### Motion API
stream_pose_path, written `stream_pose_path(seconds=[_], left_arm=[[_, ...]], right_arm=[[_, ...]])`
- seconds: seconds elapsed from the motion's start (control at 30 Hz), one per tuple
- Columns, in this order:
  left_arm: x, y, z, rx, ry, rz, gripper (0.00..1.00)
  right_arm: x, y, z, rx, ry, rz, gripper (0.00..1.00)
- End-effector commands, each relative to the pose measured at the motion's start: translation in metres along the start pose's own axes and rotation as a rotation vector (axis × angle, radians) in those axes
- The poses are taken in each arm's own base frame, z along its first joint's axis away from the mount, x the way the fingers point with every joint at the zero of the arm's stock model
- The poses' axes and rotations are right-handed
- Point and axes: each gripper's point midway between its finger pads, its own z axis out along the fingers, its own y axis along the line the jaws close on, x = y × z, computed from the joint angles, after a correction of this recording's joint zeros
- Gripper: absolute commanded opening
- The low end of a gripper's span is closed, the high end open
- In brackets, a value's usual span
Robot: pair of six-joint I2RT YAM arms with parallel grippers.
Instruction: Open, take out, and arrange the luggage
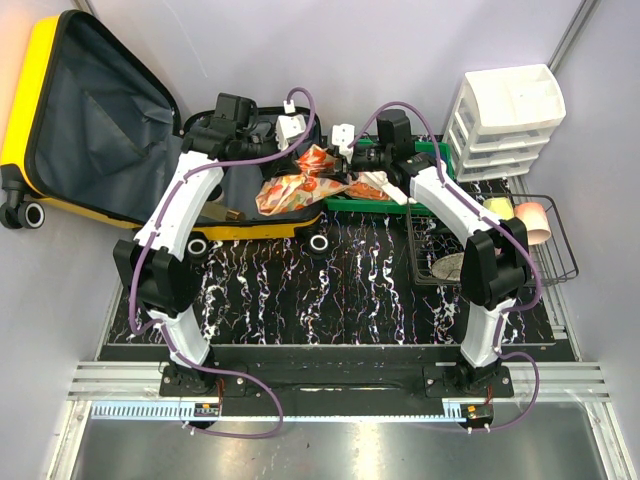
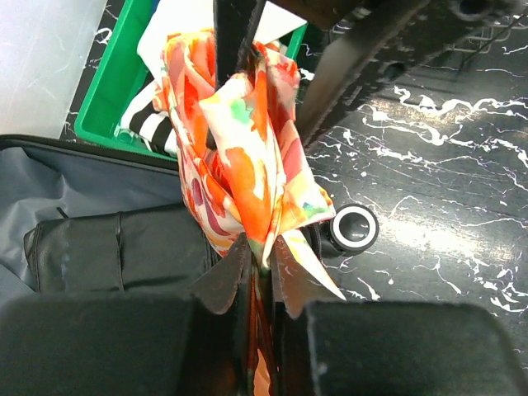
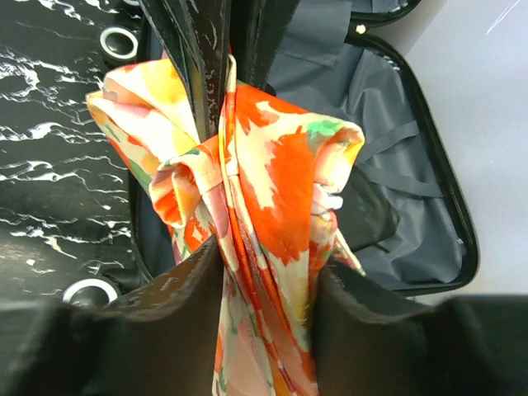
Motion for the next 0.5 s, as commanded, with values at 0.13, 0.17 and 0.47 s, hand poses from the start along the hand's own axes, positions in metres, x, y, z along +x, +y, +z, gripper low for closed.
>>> stream_pose_path(seconds=[0.13, 0.17, 0.47], left_arm=[[-0.068, -0.002, -0.027, -0.057, -0.154, 0.147, 0.00], [-0.068, 0.001, -0.027, -0.071, -0.152, 0.135, 0.02], [-0.065, 0.043, -0.037, -0.239, -0.159, -0.050, 0.89]], right_arm=[[-0.023, -0.018, -0.005, 0.063, -0.005, -0.059, 0.00], [-0.026, -0.023, -0.007, 0.086, 0.000, -0.067, 0.00], [-0.022, -0.100, -0.079, 0.398, 0.134, -0.061, 0.00]])
